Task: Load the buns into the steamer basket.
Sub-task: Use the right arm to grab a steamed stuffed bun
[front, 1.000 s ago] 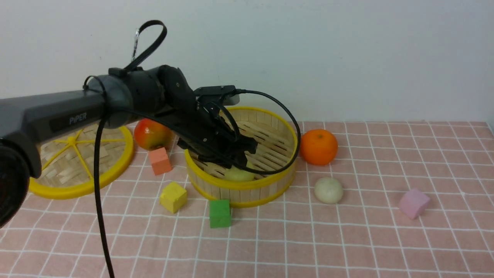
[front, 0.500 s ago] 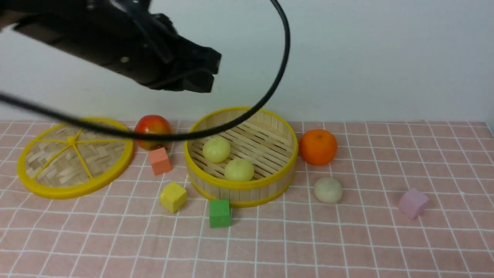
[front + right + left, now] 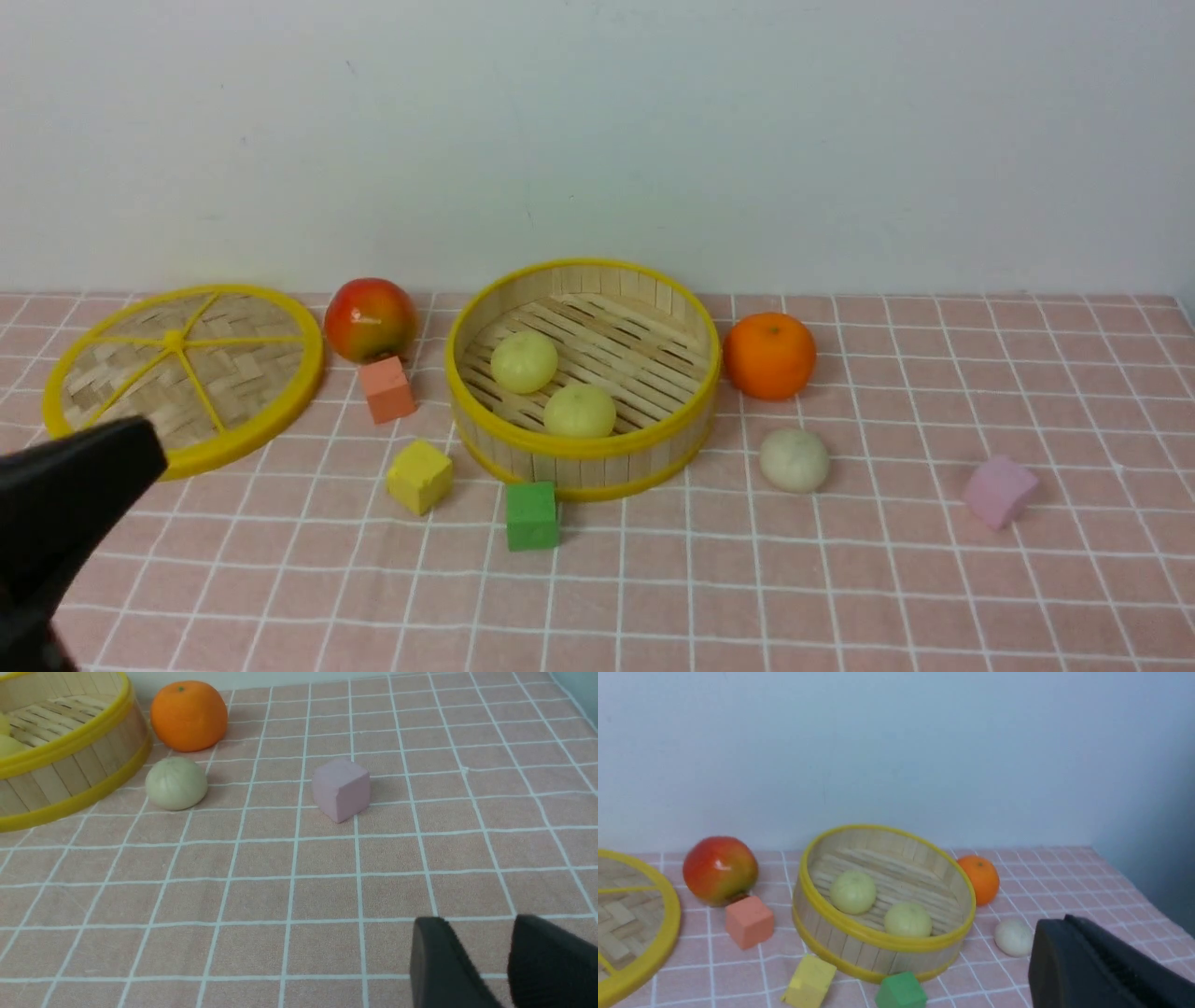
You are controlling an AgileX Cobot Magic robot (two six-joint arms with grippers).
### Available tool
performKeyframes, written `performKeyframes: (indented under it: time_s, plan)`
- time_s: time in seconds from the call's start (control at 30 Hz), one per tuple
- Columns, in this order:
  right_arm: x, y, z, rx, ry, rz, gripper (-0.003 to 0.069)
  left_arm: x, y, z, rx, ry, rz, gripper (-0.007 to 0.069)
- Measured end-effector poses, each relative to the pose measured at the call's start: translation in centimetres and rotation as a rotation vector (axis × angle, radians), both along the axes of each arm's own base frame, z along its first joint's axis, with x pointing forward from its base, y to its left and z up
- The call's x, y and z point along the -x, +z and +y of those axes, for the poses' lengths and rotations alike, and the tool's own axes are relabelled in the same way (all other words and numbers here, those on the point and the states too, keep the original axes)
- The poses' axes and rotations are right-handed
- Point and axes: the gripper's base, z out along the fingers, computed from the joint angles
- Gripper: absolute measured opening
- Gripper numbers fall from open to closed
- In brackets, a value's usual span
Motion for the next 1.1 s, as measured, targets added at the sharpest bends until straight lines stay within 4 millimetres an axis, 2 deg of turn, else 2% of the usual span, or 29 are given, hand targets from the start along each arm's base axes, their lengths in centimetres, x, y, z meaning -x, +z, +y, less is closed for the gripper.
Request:
performKeyframes:
  time_s: [0.1, 0.2, 0.33, 0.53, 0.6, 0.67, 0.73, 0.77, 0.8, 0.83, 0.9, 0.93, 1.0, 1.03, 1.1]
  plan:
    - [-0.1, 0.1, 0.0, -0.005, -0.003, -0.022, 0.0240, 1.3, -1.4, 0.6, 0.024, 0.012, -0.047, -0.0013]
    - [-0.2, 0.3, 0.1, -0.111, -0.019, -0.062, 0.0240, 1.9, -2.2, 0.9, 0.035, 0.013, -0.064, -0.0013]
    - [-0.5, 1.9, 0.1, -0.485, -0.083, -0.229, 0.0240, 2.5, -3.4, 1.1, 0.045, 0.010, -0.071, -0.0013]
    - [-0.4, 3.2, -0.2, -0.704, -0.121, -0.331, 0.0236, 2.4, -4.9, 0.9, 0.023, -0.001, -0.017, -0.0013]
    - [-0.2, 4.7, 0.3, -0.661, -0.068, -0.289, 0.0217, 2.4, -5.2, 0.9, 0.016, -0.008, 0.000, -0.0013]
    - [-0.3, 7.1, 1.0, -0.543, 0.003, -0.214, 0.0181, 2.4, -5.4, 0.8, 0.012, -0.013, 0.012, -0.0013]
    - [-1.0, 9.2, 1.4, -0.395, 0.067, -0.102, 0.0143, 2.5, -5.5, 0.8, 0.010, -0.016, 0.016, -0.0013]
    - [-1.8, 11.0, 1.8, -0.283, 0.132, -0.012, 0.0110, 2.5, -5.5, 0.8, 0.010, -0.016, 0.016, -0.0013]
    - [-2.0, 11.2, 1.9, -0.268, 0.141, 0.005, 0.0105, 2.5, -5.5, 0.8, 0.010, -0.016, 0.016, -0.0013]
    - [-3.0, 12.3, 2.1, -0.207, 0.184, 0.086, 0.0083, 2.5, -5.5, 0.8, 0.010, -0.016, 0.016, -0.0013]
    - [-6.7, 13.8, 2.3, -0.144, 0.256, 0.300, 0.0046, 2.5, -5.5, 0.8, 0.010, -0.016, 0.017, -0.0013]
    - [-7.6, 14.3, 2.4, -0.137, 0.272, 0.344, 0.0038, 2.5, -5.5, 0.8, 0.010, -0.016, 0.017, -0.0013]
    - [-11.3, 14.2, 2.5, -0.153, 0.302, 0.503, 0.0029, 2.5, -5.5, 0.8, 0.009, -0.017, 0.018, -0.0013]
    - [-12.4, 14.4, 2.6, -0.153, 0.312, 0.530, 0.0028, 2.5, -5.5, 0.8, 0.009, -0.017, 0.018, -0.0013]
    - [-16.4, 13.6, 3.2, -0.144, 0.349, 0.653, 0.0027, 2.5, -5.5, 0.8, 0.009, -0.017, 0.018, -0.0013]
